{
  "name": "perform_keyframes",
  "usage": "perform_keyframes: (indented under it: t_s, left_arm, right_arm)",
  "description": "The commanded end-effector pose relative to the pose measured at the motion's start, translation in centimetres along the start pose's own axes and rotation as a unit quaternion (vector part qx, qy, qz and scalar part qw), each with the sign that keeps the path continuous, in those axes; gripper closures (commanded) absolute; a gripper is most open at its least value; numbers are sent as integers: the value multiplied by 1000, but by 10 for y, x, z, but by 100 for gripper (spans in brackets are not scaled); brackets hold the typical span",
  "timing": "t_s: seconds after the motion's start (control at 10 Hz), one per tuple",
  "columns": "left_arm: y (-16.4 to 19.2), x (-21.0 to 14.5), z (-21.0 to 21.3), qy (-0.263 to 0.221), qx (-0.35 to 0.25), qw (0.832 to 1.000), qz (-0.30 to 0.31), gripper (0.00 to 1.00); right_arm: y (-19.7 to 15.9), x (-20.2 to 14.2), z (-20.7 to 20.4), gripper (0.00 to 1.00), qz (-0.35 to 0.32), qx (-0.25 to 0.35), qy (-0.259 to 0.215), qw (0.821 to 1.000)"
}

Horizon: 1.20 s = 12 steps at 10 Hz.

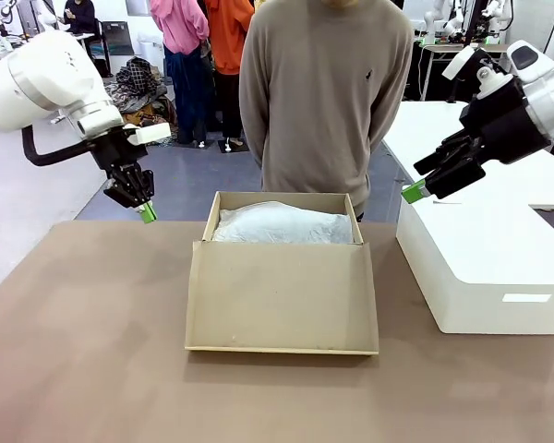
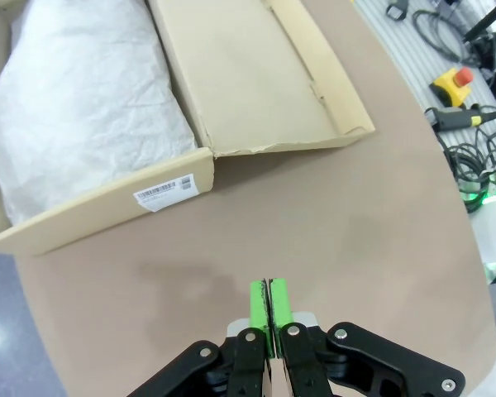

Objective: Pack the shoes into the box.
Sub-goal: Close the Shoes Box.

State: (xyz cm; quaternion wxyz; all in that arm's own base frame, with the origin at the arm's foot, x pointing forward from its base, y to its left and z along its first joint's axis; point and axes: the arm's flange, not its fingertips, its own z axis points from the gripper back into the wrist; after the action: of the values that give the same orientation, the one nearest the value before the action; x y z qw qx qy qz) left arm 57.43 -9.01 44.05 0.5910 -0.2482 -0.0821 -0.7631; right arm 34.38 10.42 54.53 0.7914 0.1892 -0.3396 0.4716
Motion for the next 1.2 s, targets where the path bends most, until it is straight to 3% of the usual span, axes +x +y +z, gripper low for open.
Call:
perform_keyframes:
  t_s: [0.0,0.7,1.1]
  left_arm:
    - [1,-6,-17,-13,7,1000,7,94]
    - [13,-27,-73,-79,-23,997,5,94]
    - [11,-28,-102,-109,-11,994,17,94]
  right_arm:
    - [-2,0,-1,0,5,10,-12,1000]
    - [-2,0,-1,0,5,10,-12,1000]
    - [-2,0,-1,0,5,10,-12,1000]
